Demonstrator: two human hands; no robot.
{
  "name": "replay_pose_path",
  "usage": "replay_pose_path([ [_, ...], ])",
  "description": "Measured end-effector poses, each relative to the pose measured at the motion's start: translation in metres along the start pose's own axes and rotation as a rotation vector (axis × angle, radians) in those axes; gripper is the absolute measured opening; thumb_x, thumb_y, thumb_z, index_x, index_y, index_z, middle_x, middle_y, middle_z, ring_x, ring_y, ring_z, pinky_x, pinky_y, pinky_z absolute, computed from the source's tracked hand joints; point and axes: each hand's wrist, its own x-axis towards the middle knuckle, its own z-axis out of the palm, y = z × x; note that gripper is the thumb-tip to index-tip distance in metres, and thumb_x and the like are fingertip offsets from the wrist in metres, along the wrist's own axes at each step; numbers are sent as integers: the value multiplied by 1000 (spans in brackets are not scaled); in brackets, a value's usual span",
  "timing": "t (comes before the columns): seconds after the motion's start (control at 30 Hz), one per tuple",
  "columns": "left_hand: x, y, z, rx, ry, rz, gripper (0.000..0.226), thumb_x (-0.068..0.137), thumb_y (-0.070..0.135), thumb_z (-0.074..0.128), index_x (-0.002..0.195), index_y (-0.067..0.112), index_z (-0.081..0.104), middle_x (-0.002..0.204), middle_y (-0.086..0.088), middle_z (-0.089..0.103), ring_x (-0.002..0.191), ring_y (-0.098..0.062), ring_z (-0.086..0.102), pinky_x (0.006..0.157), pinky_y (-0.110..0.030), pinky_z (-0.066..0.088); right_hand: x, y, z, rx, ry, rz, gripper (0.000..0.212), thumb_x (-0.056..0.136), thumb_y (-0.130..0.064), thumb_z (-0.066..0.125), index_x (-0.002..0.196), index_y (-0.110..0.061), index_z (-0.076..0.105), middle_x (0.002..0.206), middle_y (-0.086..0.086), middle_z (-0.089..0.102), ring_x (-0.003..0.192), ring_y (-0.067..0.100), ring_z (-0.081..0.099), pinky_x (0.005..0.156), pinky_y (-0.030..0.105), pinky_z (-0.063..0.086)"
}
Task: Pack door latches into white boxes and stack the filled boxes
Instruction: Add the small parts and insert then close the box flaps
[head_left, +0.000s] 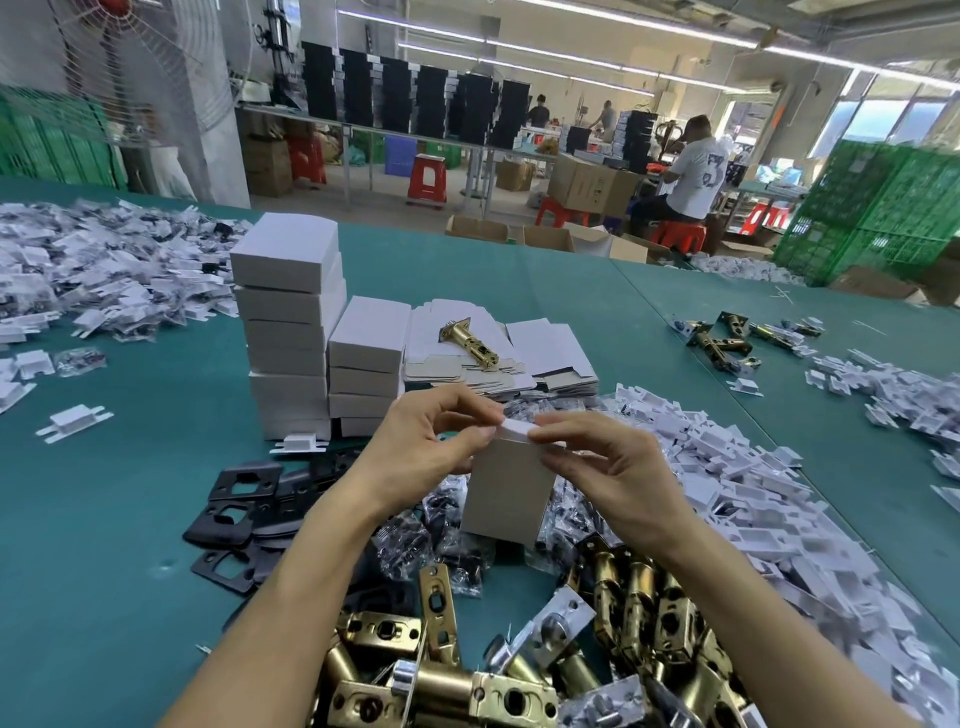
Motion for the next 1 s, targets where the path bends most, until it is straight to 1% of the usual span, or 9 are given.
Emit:
replay_pose_path([
  [0.23, -2, -6, -1, 64, -19, 9, 28, 89, 1, 69, 75, 25, 73, 111, 13, 72, 102, -14, 70, 74, -39, 63, -6, 4, 1, 57, -99, 89, 29, 85, -12, 75, 96, -39, 75, 119, -15, 66, 103, 10, 67, 85, 27, 58],
  [0.33, -2, -6, 0, 15, -7, -8, 3, 79, 26, 76, 79, 29, 75, 110, 9, 73, 101, -16, 71, 74, -36, 62, -8, 7, 5, 74, -74, 108, 30, 86, -8, 74, 98, -35, 71, 115, -10, 67, 97, 17, 69, 79, 34, 60],
  [0.4, -3, -3, 0, 24, 2, -9, 18, 72, 43, 77, 90, 38, 74, 110, 12, 73, 100, -11, 70, 77, -31, 61, -6, 7, 5, 118, -21, 114, 30, 87, -4, 72, 98, -32, 72, 108, -5, 70, 92, 20, 71, 75, 36, 61],
  [0.5, -3, -1, -1, 129, 19, -41, 53, 73, 43, 84, 118, 55, 57, 115, 17, 66, 100, -2, 67, 80, -25, 59, 1, 2, 6, 292, 113, 138, 28, 87, -4, 70, 102, -27, 73, 107, 1, 71, 86, 23, 74, 67, 31, 61],
  [0.63, -1, 13, 6, 27, 75, -228, 72, 76, 64, 72, 136, 40, 42, 114, 1, 63, 85, -20, 74, 67, -43, 63, 18, -4, 7, 658, 338, 375, 21, 93, -10, 63, 109, -22, 71, 105, 13, 71, 81, 27, 73, 69, 38, 61],
  [0.7, -1, 22, 14, -79, 112, -243, 62, 82, 63, 63, 134, 37, 39, 108, -9, 64, 76, -30, 75, 61, -46, 62, 27, -10, 10, 815, 366, 456, 19, 95, -9, 61, 111, -16, 68, 106, 14, 71, 78, 27, 73, 66, 37, 60],
  [0.8, -1, 31, 26, -240, 230, -187, 37, 98, 42, 58, 124, 43, 31, 83, -13, 69, 52, -31, 67, 45, -37, 56, 39, -22, 19, 896, 355, 488, 19, 96, -9, 61, 114, -13, 66, 100, 13, 71, 71, 25, 72, 61, 35, 59],
  [0.9, 3, 32, 31, -200, 427, -120, 29, 101, 37, 52, 113, 39, 26, 78, -17, 62, 41, -22, 58, 40, -27, 46, 55, -33, 28, 841, 320, 483, 20, 98, -10, 59, 117, -13, 65, 88, 8, 73, 67, 22, 71, 59, 31, 58],
  [1.0, 13, 31, 34, -210, 685, -51, 21, 101, 35, 45, 108, 27, 27, 95, -7, 55, 69, -23, 58, 55, -35, 44, 76, -46, 38, 768, 254, 471, 24, 99, -11, 57, 122, -17, 61, 106, 14, 68, 72, 24, 69, 59, 29, 57],
])
